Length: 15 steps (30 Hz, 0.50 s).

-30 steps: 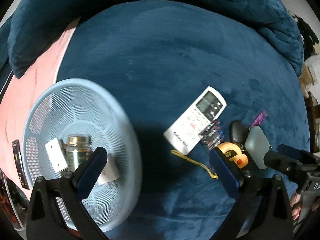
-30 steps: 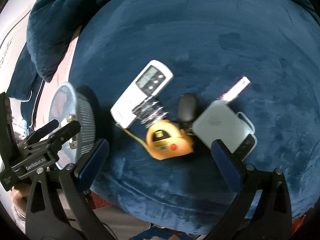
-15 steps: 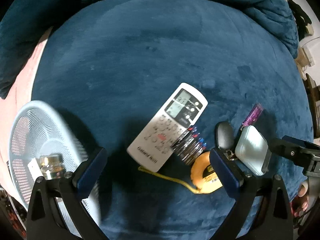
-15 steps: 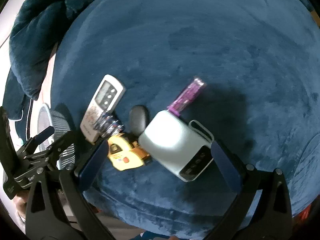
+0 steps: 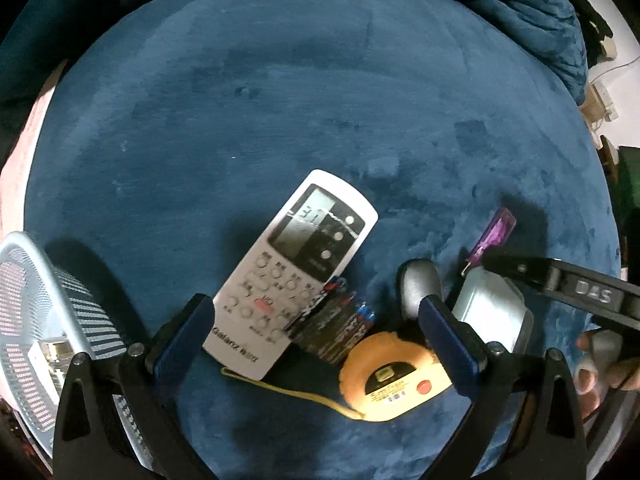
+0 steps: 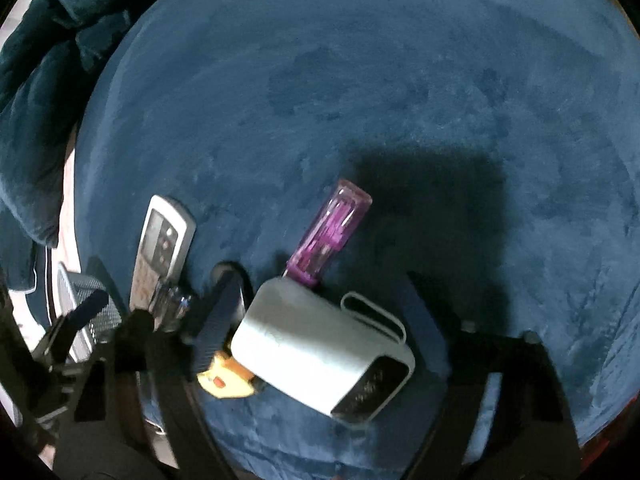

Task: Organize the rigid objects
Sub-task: 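Grasp the black mouse with the left tool while the right tool grasps the purple lighter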

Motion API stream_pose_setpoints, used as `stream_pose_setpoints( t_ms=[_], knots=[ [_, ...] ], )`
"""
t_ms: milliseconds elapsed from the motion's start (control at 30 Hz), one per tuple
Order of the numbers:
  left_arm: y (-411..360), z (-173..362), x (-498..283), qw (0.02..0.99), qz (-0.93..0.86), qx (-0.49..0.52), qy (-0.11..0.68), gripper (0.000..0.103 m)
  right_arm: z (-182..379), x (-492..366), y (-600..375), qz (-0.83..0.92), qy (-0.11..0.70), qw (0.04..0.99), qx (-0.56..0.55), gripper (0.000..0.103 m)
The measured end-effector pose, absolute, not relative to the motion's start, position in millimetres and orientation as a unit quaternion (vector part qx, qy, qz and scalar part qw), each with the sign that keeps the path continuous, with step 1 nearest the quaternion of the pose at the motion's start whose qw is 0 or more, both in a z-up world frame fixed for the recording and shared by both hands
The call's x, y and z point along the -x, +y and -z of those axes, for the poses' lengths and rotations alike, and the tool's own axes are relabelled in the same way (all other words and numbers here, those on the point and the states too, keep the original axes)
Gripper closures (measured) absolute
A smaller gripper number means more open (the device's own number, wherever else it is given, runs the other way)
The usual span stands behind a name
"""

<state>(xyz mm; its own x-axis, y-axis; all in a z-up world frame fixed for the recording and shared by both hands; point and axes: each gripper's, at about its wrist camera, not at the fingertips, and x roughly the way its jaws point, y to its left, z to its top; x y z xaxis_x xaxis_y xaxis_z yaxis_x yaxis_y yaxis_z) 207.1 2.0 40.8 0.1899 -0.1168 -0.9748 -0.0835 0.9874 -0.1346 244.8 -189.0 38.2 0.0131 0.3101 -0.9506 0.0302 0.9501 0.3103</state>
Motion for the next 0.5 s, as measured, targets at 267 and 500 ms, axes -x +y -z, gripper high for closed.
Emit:
stream_pose_setpoints(
  t_ms=[267,500],
  knots=[
    [-11.3,-29.5,-214.4,0.764,0.014,0.084,0.640,0.001,-23.1,-258.3,-183.5,-0.067,0.689,0.710,-0.132,0.064],
    [-40.1,-8.2,-220.6,0.753,0.017,0.046,0.656,0.002,-27.6,-258.6,-183.7,-0.089,0.687,0.711,-0.121,0.069]
  ],
)
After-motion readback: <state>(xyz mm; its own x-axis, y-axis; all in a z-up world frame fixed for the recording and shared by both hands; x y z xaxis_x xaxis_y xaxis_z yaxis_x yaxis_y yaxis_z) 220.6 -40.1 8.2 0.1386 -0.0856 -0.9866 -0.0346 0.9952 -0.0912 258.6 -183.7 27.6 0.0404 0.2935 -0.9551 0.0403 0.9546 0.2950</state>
